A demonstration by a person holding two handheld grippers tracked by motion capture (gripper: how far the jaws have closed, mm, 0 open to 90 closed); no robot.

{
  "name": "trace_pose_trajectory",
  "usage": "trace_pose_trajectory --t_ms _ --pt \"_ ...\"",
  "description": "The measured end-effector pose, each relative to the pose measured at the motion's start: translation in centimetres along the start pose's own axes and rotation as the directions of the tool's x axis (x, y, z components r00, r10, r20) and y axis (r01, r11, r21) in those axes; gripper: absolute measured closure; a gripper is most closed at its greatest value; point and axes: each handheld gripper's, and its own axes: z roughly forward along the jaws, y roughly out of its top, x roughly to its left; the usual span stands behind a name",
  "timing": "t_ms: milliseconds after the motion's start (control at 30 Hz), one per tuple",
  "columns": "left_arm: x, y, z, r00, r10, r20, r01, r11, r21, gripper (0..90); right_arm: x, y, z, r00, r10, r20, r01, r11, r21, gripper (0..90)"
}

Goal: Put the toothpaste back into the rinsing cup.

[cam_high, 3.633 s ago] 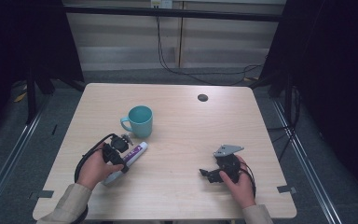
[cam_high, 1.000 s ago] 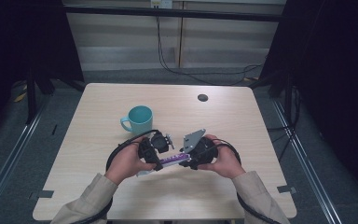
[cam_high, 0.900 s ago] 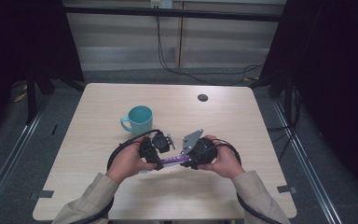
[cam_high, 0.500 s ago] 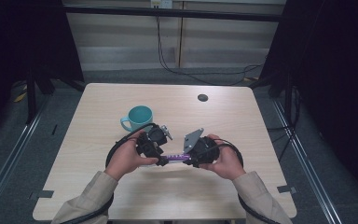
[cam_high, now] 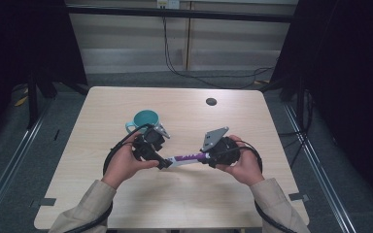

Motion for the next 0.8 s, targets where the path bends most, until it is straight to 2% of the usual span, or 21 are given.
trace_pose_trajectory --t_ms 67,133,167,200,267,300,333,367,400,433,467,500,533,567,633,667,700,767,800 --pt "-0.1 -0.1 0.4 0.9997 0.024 -0.008 -0.024 0.9996 0.017 28.2 -0.2 -0.1 -0.1 1.0000 0.003 -0.007 -0.003 1.000 -0.003 63.6" --pt "-0.3 -0.2 1.2 0.9979 0.063 -0.015 -0.063 0.9976 0.031 28.2 -0.2 -0.7 0.7 0.9992 0.009 -0.039 -0.008 0.999 0.035 63.6" --pt "-0.4 -0.2 1.7 0.9962 0.084 -0.021 -0.084 0.9958 0.038 28.2 -0.2 -0.7 0.7 0.9992 0.009 -0.039 -0.008 0.999 0.035 63.6" --pt "-0.6 -0.2 2.1 0.9932 0.113 -0.028 -0.112 0.9930 0.038 28.2 -0.1 -1.0 1.0 0.9988 0.010 -0.048 -0.008 0.999 0.040 63.6" --pt "-0.8 -0.2 3.1 0.9802 0.190 -0.055 -0.189 0.9816 0.029 28.5 0.0 -1.5 1.6 0.9974 0.022 -0.069 -0.020 0.999 0.037 63.6" --pt "-0.9 -0.1 3.6 0.9748 0.216 -0.057 -0.214 0.9762 0.033 28.5 0.2 -1.7 1.8 0.9970 0.026 -0.073 -0.024 0.999 0.034 63.6" --pt "-1.0 0.0 4.1 0.9738 0.221 -0.054 -0.219 0.9749 0.039 29.2 0.2 -1.8 1.9 0.9966 0.028 -0.077 -0.026 0.999 0.030 63.6" --pt "-1.1 0.2 4.5 0.9682 0.246 -0.047 -0.244 0.9687 0.048 31.6 0.3 -1.8 2.0 0.9967 0.024 -0.078 -0.022 0.999 0.025 63.6" --pt "-1.3 0.3 5.0 0.9680 0.249 -0.032 -0.247 0.9679 0.046 32.1 0.4 -1.9 2.0 0.9963 0.028 -0.081 -0.026 0.999 0.022 63.6" --pt "-1.3 0.5 5.4 0.9627 0.270 -0.019 -0.268 0.9612 0.064 32.8 0.4 -1.8 2.0 0.9963 0.026 -0.082 -0.024 0.999 0.022 63.6" --pt "-1.6 0.6 5.9 0.9633 0.268 -0.020 -0.266 0.9614 0.071 35.6 0.4 -1.8 2.0 0.9965 0.025 -0.079 -0.024 1.000 0.019 63.5" --pt "-1.6 0.7 6.4 0.9549 0.297 -0.016 -0.294 0.9518 0.087 46.8 0.3 -1.7 2.0 0.9961 0.020 -0.086 -0.018 1.000 0.017 63.5" --pt "-1.7 0.6 6.7 0.9539 0.300 -0.004 -0.299 0.9502 0.089 46.8 0.3 -1.6 1.9 0.9964 0.019 -0.083 -0.017 1.000 0.019 63.6" --pt "-1.8 0.6 6.9 0.9506 0.310 0.000 -0.309 0.9459 0.099 60.9 0.3 -1.6 1.9 0.9966 0.016 -0.081 -0.014 1.000 0.019 63.5" --pt "-1.9 0.8 6.9 0.9527 0.303 0.017 -0.303 0.9462 0.113 68.9 0.4 -1.6 2.0 0.9962 0.001 -0.087 0.002 0.999 0.034 63.4" --pt "-2.0 0.8 6.8 0.9528 0.303 0.013 -0.303 0.9463 0.113 69.8 0.5 -1.7 1.9 0.9963 -0.003 -0.086 0.006 0.999 0.035 63.2" --pt "-2.2 0.8 6.6 0.9480 0.318 0.013 -0.318 0.9425 0.104 71.0 0.5 -1.7 1.8 0.9961 -0.007 -0.088 0.010 0.999 0.034 63.1" --pt "-2.4 0.9 6.0 0.9490 0.315 0.013 -0.315 0.9448 0.091 71.8 0.5 -1.9 1.5 0.9951 -0.007 -0.098 0.009 1.000 0.021 62.5" --pt "-2.6 1.1 5.6 0.9454 0.325 0.018 -0.325 0.9397 0.105 71.8 0.5 -1.9 1.5 0.9951 -0.007 -0.098 0.009 1.000 0.021 62.5"
